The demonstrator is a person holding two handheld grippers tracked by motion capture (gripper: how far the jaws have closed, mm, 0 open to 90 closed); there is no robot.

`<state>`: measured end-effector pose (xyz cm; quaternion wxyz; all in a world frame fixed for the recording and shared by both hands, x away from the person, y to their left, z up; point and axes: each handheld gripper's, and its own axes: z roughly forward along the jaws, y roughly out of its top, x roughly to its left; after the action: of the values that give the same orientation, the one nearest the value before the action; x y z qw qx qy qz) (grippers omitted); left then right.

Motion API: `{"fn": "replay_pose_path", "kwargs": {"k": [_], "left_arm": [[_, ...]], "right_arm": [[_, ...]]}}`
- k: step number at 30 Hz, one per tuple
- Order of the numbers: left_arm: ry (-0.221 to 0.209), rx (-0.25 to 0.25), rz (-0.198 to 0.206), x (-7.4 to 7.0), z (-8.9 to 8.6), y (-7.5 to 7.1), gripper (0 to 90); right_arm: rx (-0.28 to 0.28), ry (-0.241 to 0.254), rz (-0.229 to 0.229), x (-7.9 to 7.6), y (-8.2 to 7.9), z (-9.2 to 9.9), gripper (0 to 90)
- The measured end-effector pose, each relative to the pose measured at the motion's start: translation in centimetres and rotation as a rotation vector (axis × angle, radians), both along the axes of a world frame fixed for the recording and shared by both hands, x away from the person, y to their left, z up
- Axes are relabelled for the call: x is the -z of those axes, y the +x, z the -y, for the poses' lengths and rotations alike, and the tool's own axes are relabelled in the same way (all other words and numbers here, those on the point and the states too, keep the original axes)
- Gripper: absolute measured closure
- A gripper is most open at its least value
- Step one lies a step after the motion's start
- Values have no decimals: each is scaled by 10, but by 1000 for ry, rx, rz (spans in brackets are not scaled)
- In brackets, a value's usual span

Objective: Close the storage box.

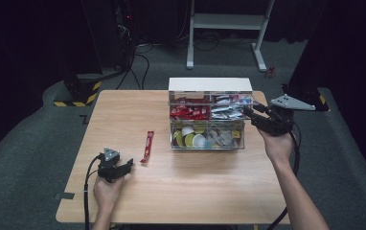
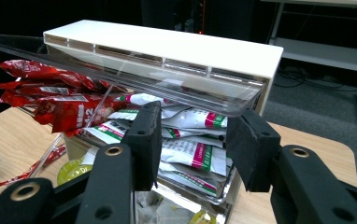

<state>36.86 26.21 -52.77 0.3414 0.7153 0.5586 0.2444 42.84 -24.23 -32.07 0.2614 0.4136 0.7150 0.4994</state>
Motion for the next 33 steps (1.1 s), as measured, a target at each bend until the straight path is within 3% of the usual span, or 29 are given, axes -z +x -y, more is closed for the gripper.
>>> {"fn": "replay_pose_path", "kwargs": {"k": [15, 33], "left_arm": [[-2, 1, -2, 0, -1, 0, 385], [-2, 1, -2, 0, -1, 0, 385]], "right_arm": [[1, -33, -24, 9, -3, 5, 539], [11, -16, -35, 20, -8, 15, 536]]}}
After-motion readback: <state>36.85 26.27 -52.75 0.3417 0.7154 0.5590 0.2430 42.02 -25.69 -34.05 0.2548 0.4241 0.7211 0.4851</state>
